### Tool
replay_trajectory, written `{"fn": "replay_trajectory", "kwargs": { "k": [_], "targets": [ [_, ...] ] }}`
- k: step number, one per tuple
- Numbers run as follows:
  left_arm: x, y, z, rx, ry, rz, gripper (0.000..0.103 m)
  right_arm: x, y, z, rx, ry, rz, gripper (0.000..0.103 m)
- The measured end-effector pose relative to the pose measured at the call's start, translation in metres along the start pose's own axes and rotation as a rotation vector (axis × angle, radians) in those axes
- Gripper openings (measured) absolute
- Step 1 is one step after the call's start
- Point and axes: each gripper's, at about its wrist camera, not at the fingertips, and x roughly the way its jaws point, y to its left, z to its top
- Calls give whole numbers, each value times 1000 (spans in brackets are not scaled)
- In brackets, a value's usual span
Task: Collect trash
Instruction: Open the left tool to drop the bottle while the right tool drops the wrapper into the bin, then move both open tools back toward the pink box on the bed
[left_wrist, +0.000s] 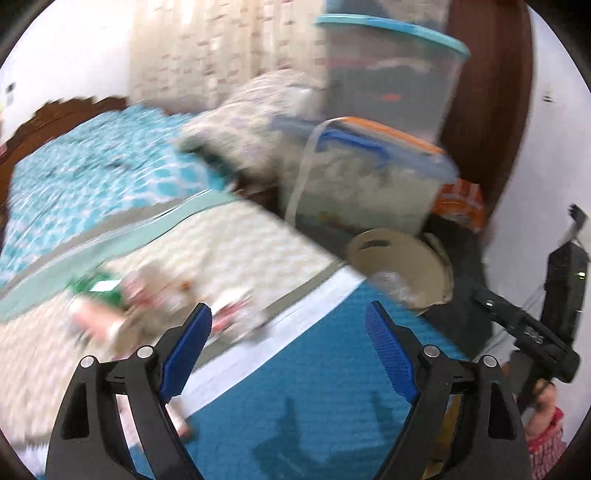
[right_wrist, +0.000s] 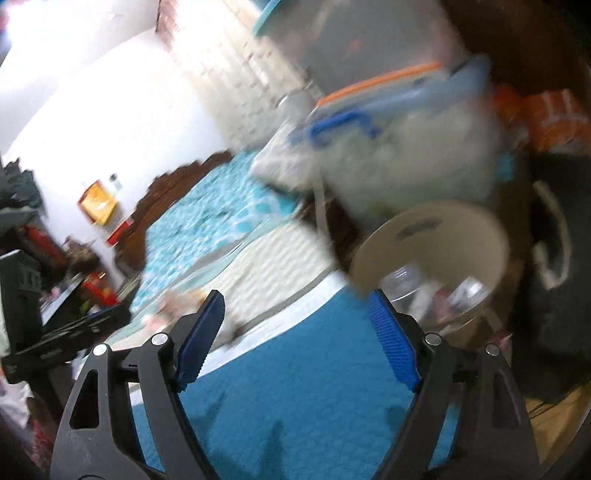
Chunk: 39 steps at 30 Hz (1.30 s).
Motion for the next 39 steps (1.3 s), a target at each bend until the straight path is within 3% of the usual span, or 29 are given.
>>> {"fn": "replay_trajectory", "kwargs": {
  "k": [7,23,34,39],
  "targets": [
    [-31,67,-40,-103,2,177,81,30,60,-35,-57,126,91,81],
    [-75,167,-98,-273,0,381,81,68,170,-79,-220,279,181,82],
    [-89,213,-131,-336,30,553,81,88,209,-110,-287,375,224,82],
    [-109,251,-147,-435,24,650,81,93,215,-122,-306,407,236,82]
  ]
}}
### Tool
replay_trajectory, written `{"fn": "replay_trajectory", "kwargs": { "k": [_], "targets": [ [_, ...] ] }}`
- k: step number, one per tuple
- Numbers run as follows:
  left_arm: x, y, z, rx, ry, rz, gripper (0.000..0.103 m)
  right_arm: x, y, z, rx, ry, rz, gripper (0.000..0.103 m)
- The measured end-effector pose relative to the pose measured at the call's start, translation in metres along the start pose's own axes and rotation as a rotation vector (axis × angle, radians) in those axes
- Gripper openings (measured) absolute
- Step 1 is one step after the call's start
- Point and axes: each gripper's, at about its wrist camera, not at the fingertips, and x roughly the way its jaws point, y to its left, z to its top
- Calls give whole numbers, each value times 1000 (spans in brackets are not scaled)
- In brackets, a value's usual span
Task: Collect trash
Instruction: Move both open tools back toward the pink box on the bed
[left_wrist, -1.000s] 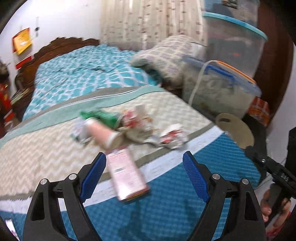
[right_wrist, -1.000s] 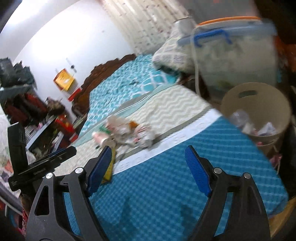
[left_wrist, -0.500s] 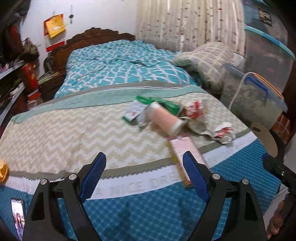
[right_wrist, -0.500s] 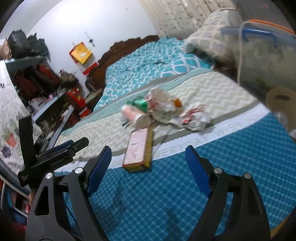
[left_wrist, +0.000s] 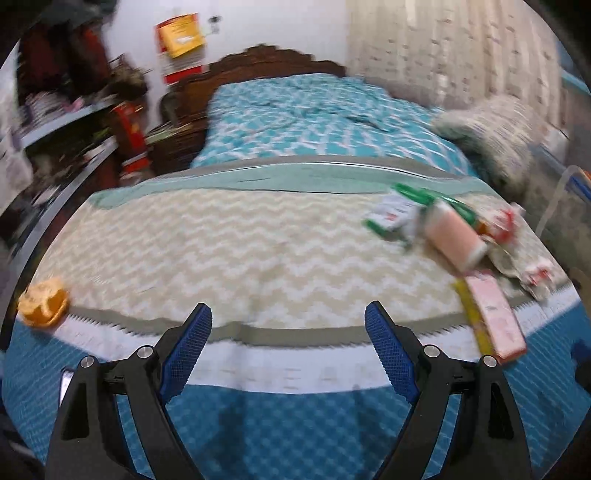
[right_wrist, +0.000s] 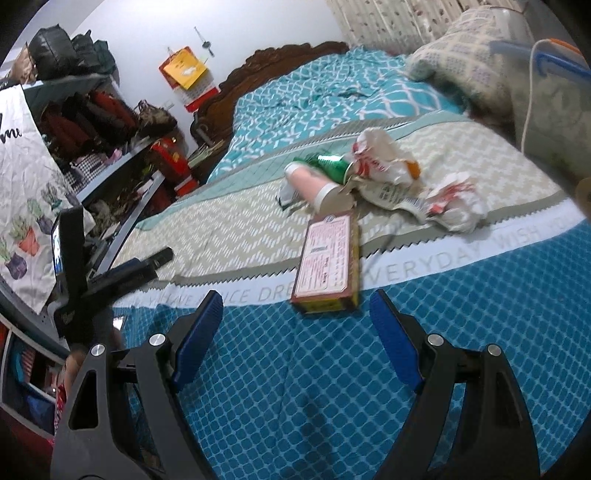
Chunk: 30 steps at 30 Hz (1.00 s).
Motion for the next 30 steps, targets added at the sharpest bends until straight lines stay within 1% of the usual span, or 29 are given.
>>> {"fn": "replay_trajectory", "kwargs": {
  "k": [2,5,7,10,15,19,30],
  "targets": [
    [-1,19,3,-61,-5,8,81,6,0,-1,5,13,4,82],
    [-7,30,4,-112,-27,-3,81,12,1,-5,17,32,9,82],
    [-11,27,4,-111,-40,-10,81,15,2,-5,17,39,11,82],
    [-13,15,3,-108,-45,-51,81,17,5,-7,6,45,8,82],
    [-4,-6,-2,-84,-15,-94,81,19,3,-9,13,51,0,82],
    [3,-13,-7,-68,-4,-83,81,21,-1,-8,25,53,-3,82],
    [35,-5,-24,-89,52,-53,81,30,-5,-8,36,72,-7,82]
  ]
}}
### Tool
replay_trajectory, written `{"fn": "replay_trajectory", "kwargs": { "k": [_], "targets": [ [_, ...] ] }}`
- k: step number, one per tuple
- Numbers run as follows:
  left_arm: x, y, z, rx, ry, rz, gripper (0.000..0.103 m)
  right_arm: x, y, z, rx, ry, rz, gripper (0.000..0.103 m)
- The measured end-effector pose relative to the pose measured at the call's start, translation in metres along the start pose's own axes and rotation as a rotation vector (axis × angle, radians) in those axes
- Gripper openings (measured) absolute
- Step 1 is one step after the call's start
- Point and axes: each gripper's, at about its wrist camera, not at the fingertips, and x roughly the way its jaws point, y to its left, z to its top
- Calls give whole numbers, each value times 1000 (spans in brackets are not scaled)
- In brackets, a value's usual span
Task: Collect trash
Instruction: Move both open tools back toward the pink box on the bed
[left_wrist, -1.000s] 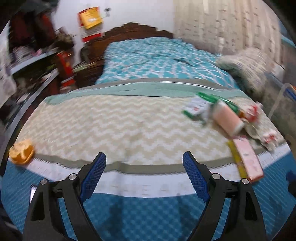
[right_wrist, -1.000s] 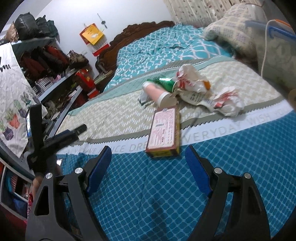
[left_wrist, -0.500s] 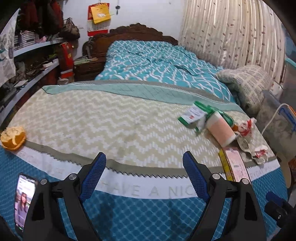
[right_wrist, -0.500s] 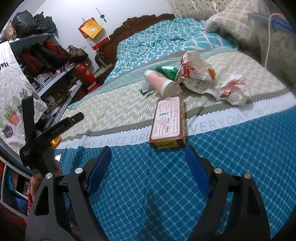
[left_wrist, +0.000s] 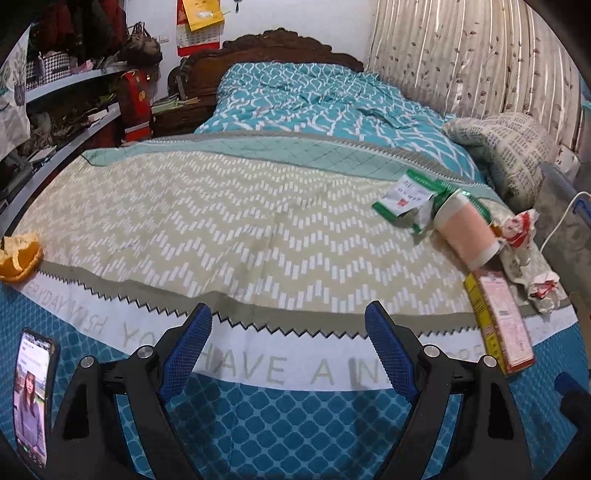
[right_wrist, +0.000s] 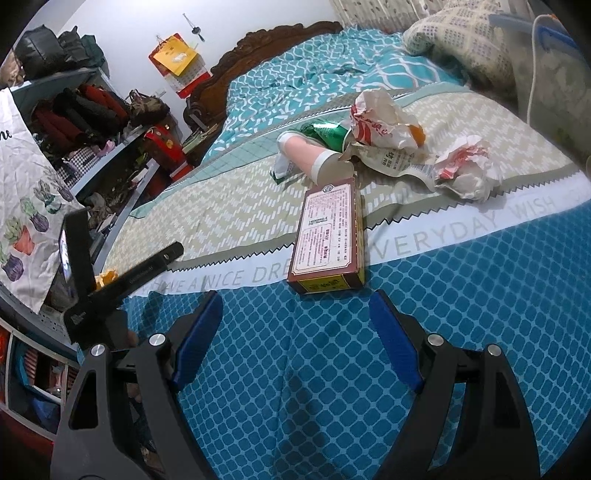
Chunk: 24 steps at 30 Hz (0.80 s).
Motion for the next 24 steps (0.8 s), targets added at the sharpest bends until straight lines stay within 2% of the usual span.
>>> {"fn": "replay_trajectory", "kwargs": {
  "k": [9,17,24],
  "targets": [
    [7,5,-4,-20,22,-32,81,8,-7,14,2,0,-9,82],
    [8,4,-3,-22,22,-55,81,6,-38,56,56,-78,-52,82],
    [11,7,-2,-36,37,-72,81,28,-68,105,81,-83,-109,81]
  ]
}}
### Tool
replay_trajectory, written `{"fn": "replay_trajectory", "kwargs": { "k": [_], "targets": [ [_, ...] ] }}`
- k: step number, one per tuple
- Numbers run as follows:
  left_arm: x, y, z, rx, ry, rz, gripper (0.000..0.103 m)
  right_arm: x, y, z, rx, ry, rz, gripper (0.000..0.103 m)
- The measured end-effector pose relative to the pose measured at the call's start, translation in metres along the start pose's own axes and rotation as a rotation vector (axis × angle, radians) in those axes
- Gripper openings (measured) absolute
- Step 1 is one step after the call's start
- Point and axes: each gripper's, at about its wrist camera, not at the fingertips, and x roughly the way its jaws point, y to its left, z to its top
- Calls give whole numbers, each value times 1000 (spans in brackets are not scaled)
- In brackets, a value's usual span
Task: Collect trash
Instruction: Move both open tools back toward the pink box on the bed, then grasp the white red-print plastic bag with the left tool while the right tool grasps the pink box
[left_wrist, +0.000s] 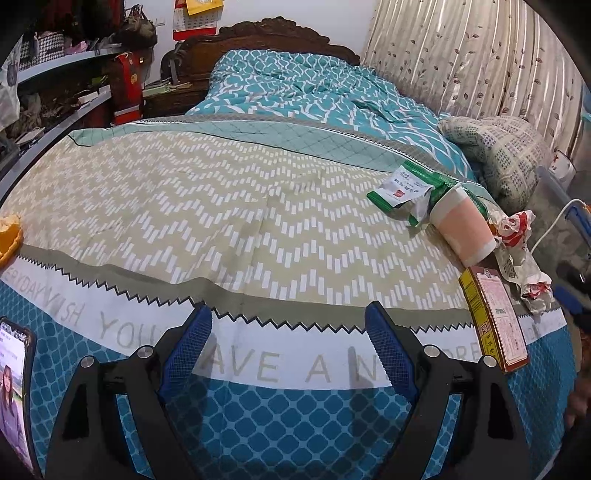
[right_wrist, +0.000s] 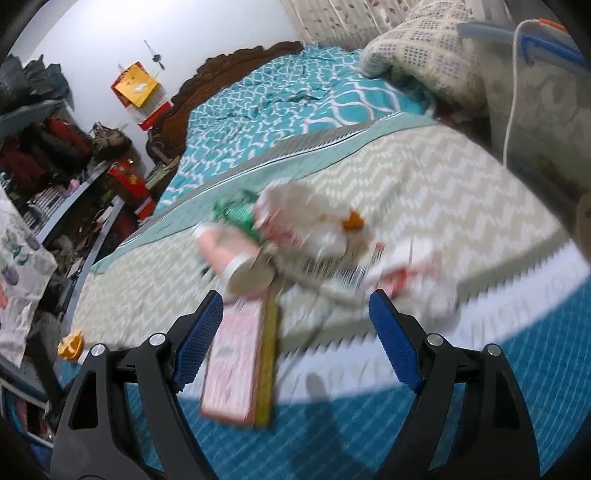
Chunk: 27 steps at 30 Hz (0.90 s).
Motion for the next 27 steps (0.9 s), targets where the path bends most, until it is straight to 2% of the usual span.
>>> {"fn": "replay_trajectory", "kwargs": {
  "k": [6,8,11,13,16,22,23,27],
  "targets": [
    [0,-2,0,5,-1,-5,81,43,-25,69,136,15,27,82],
    [0,-3,0,7,0,-6,81,65,-32,89,192,57,45,82],
    [-1,-4,0,9,-1,-8,81,101,-36,96,247,161,56,82],
    [-1,-4,-1,9,-2,-13,81,116,-33,88,263,228,105,81],
    [-2,-3,-1,7,-7,-32,81,114,-19,70,241,263,213,79],
    [-8,-6,-2,28,-13,-113,81,76,35,10,120,337,441,80],
    [-10,-7,-3,33,-18,-127,81,67,48,-1,70,350,475,80],
    [-21,-13,-4,45,-26,-195,83,37,84,-40,-114,341,497,80]
  ]
}}
